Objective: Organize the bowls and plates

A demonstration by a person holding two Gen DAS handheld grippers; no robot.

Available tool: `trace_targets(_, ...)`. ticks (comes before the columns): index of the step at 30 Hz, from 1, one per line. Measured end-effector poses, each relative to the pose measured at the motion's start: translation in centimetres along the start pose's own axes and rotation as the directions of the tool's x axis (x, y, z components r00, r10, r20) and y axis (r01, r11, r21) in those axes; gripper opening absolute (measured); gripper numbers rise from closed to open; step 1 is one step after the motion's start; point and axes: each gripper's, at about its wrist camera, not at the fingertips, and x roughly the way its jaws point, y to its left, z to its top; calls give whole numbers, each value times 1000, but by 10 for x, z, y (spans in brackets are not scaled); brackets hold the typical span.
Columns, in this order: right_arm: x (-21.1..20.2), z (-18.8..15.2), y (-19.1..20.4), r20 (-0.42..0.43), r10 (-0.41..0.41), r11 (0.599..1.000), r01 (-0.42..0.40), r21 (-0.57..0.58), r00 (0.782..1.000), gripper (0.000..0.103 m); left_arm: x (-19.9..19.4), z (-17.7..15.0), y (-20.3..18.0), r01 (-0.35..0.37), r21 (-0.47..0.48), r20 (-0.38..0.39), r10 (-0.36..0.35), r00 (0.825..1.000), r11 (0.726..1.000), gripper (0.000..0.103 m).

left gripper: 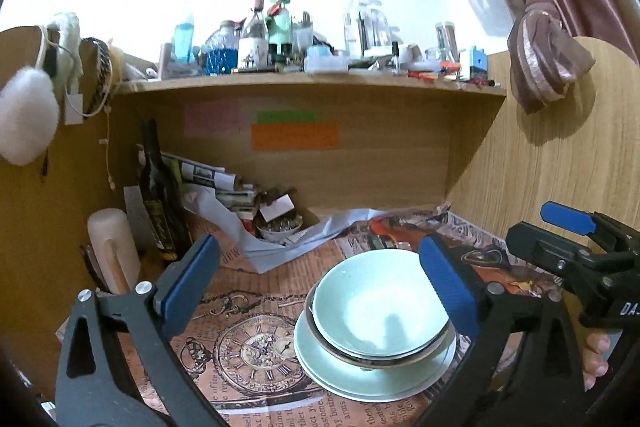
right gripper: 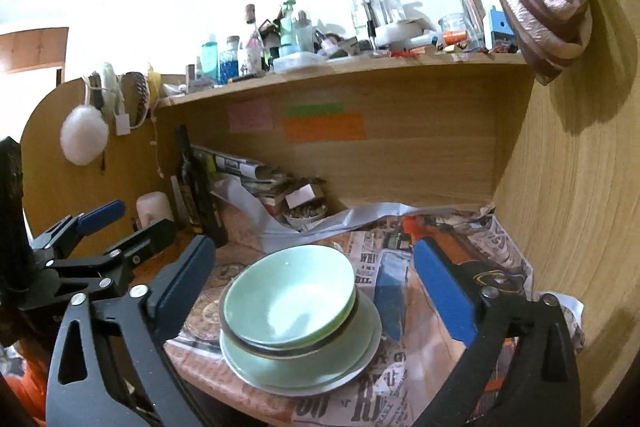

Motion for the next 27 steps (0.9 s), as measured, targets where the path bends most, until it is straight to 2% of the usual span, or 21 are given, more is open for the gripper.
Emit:
trace_targets(6, -11, -1, 4, 39, -15, 1000, 15, -5, 999, 103, -10, 0, 1, 7, -15, 25, -7, 1000, 1000, 102)
trace_targets(17, -13, 0, 6, 54, -8, 1000, 7, 7, 999, 103, -16, -1, -3, 4, 12, 54, -4, 999, 1000, 103)
trace_targets(27, -12, 0, 6, 54, -7, 1000, 7, 8, 998, 103, -14, -1, -5, 10, 9, 50, -11, 999, 1000, 103)
